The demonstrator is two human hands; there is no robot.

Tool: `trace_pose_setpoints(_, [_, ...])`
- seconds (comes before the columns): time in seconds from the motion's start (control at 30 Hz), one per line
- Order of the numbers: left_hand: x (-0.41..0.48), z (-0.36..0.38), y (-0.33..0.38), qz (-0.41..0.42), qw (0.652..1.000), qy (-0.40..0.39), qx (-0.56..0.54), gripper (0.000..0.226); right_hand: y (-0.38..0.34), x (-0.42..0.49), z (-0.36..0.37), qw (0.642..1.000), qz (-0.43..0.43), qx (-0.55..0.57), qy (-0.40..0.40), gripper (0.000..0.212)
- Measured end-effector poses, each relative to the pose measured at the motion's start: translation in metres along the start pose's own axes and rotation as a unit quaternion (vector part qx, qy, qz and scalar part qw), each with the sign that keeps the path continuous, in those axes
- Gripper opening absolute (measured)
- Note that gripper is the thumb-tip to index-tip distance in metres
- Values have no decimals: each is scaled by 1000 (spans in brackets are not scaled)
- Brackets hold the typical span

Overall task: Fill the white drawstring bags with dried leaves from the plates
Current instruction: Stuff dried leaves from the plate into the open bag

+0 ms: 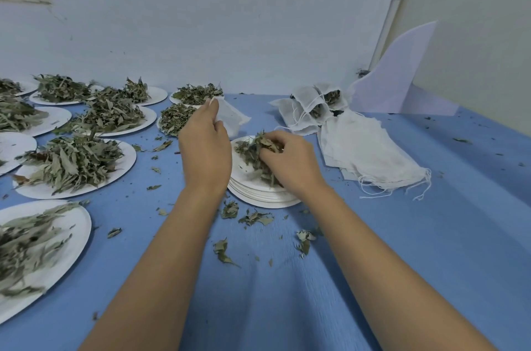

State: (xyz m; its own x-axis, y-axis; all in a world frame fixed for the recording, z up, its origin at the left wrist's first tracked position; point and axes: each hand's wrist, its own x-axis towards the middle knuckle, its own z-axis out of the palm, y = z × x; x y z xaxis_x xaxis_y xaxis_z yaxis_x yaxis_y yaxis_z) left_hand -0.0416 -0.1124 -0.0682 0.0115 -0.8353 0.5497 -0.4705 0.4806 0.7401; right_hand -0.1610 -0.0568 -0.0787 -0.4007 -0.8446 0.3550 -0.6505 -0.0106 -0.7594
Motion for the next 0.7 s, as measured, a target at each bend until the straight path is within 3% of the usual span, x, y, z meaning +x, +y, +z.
trace_pose_setpoints(0.17, [-1,-1,-1,0,1000,5,0,42,-8,-2,2,997,-32,-56,-34,30])
trace_pose_setpoints(0.3, [1,-3,-1,-7,1000,8,0,41,-13,-1,1,995,-35,-85,29,44])
trace_pose_setpoints(0.43, [0,-2,-1,-3,1000,5,-1,42,-14,0,8,967,1,-253,-12,68])
trace_pose_setpoints(0.7, [-1,-2,1,1,1000,2,-5,42,-12,0,8,975,-4,-222,-3,30])
